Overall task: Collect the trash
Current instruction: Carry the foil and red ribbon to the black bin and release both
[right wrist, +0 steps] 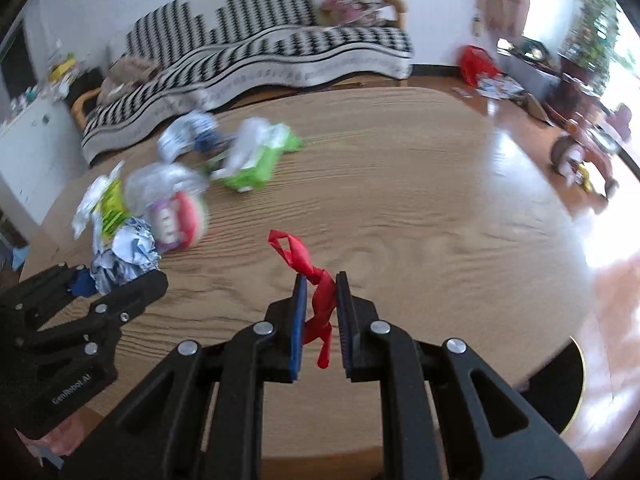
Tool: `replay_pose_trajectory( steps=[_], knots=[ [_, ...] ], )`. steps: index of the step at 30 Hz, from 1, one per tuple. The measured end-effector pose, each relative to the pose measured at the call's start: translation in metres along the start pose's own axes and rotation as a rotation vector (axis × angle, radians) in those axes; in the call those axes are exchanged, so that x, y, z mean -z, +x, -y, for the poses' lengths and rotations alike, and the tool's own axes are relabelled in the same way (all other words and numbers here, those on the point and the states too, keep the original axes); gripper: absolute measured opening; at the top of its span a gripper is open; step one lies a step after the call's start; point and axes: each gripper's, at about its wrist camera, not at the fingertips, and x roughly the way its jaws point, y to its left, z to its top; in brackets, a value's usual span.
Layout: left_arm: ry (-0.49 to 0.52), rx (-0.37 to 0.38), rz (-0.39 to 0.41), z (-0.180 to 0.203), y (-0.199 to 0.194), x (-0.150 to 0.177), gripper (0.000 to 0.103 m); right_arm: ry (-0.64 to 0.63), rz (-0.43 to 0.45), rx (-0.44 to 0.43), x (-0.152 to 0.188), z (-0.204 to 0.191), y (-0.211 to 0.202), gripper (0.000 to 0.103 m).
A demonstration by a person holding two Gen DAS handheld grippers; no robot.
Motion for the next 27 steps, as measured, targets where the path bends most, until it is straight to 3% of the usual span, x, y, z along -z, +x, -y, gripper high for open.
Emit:
replay_pose_trajectory(
  steps=[7,16,22,27],
  knots=[
    [0.07,0.128,0.007,0.098,0.028,-0.015,0.038,0.167,0.045,0.093,0.022,0.111,-0.039,0.015],
    [0.2,0.327,-0.006,0.233,0.066,-0.008,0.038,0.429,0.055,0.224,0.084,0.262,-0.086,0.015],
    [0.269,0.416,-0.067,0.304,0.097,0.012,0.038,0.55,0.008,0.276,0.122,0.325,-0.09,0.015],
    [0.309,0.453,-0.122,0.336,0.119,0.029,0.038,0.621,-0.056,0.279,0.141,0.352,-0.081,0.015]
  ],
)
